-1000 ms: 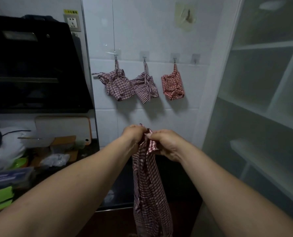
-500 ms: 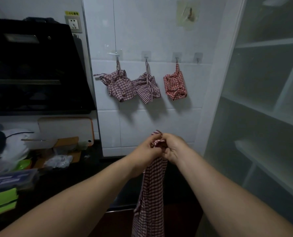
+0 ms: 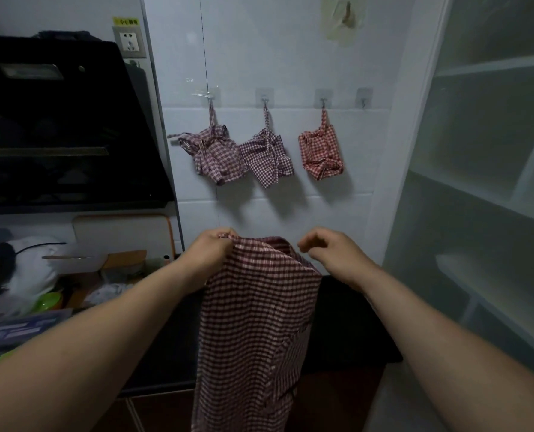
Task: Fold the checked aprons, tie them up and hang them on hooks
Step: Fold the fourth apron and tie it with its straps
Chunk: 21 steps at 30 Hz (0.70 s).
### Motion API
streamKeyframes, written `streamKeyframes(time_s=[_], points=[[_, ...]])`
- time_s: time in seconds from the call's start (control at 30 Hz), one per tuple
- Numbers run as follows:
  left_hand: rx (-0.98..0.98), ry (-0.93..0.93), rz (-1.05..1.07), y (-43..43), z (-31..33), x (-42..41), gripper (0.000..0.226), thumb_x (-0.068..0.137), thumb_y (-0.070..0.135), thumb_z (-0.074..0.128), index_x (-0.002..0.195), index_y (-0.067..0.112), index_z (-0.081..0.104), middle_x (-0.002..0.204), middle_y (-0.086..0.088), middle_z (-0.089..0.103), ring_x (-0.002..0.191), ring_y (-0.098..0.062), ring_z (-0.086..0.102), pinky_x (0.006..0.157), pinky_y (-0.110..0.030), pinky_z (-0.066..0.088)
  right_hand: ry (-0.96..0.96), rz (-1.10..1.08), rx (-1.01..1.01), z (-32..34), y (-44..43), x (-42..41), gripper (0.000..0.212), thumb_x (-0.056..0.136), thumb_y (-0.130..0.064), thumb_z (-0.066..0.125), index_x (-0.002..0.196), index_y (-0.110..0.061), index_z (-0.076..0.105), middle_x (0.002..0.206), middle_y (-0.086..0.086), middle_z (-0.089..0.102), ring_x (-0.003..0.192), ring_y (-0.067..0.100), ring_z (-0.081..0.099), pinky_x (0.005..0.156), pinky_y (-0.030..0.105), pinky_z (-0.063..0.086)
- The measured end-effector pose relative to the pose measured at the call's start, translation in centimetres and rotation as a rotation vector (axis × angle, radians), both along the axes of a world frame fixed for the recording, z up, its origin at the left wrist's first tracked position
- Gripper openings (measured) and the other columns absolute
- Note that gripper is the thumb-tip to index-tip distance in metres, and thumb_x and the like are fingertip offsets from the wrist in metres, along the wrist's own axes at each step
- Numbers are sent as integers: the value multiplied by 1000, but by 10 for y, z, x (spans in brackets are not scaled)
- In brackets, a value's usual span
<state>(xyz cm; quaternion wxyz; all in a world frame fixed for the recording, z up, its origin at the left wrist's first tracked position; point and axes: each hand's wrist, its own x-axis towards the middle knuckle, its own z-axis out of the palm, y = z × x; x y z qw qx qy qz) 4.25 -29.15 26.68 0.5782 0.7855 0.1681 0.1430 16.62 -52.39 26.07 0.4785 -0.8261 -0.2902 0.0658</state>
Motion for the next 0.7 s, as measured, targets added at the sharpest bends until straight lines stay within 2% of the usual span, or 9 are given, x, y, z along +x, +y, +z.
streamKeyframes(time_s=[0.1,0.2,0.23,0.33,0.4,0.47,0.57,0.63,0.7], points=[[43,12,-1,11,8,1,30,88,-3,43,72,13,63,72,-13,57,73,-25,52,72,-38,40,-35,97,-39,-7,17,-6,42,87,10,50,96,-24,73,101,-4,77,98,12,71,85,22,52],[84,25,-18,16,11,1,30,87,-2,46,71,15,65,74,-13,60,75,-25,55,73,-39,42,63,229,-150,-27,39,-6,53,87,9,41,101,-29,74,93,-10,77,90,14,72,85,31,57],[102,35,-34,17,10,2,31,87,-3,46,71,15,66,73,-11,62,74,-25,57,72,-37,44,58,273,-223,-34,44,-6,55,86,7,40,107,-32,73,97,-12,76,91,13,72,86,31,58],[124,38,-46,24,8,3,29,87,-4,46,74,12,67,76,-12,65,76,-25,59,74,-39,47,-77,478,-598,-53,51,-3,54,89,-11,48,133,-40,62,144,-4,61,129,21,58,113,38,45],[137,20,-8,32,6,3,26,87,-3,47,75,11,66,76,-12,63,75,-25,58,75,-40,45,-171,567,-887,-65,48,-2,54,94,-24,53,146,-38,51,158,1,46,142,27,46,118,39,37],[140,12,26,38,4,2,25,87,-4,46,77,9,65,75,-12,61,74,-24,55,75,-39,43,-183,559,-1041,-82,45,2,59,94,-32,58,151,-39,44,163,5,39,145,32,42,119,41,36],[138,13,30,39,1,-1,27,89,-8,45,76,7,64,74,-12,59,72,-22,54,71,-35,42,-225,537,-1118,-98,44,2,60,95,-39,58,152,-39,40,164,5,36,145,33,42,117,41,39],[124,21,17,38,-2,-1,29,89,-8,45,74,9,63,72,-11,59,71,-21,54,69,-34,43,-320,526,-1059,-99,49,-7,52,95,-38,57,146,-29,51,155,7,48,137,33,51,111,40,45],[120,26,2,33,-3,1,31,89,-8,46,71,11,63,70,-10,59,69,-21,55,66,-33,43,-376,556,-963,-100,60,-20,50,91,-45,54,135,-22,60,141,8,59,126,31,59,108,39,48]])
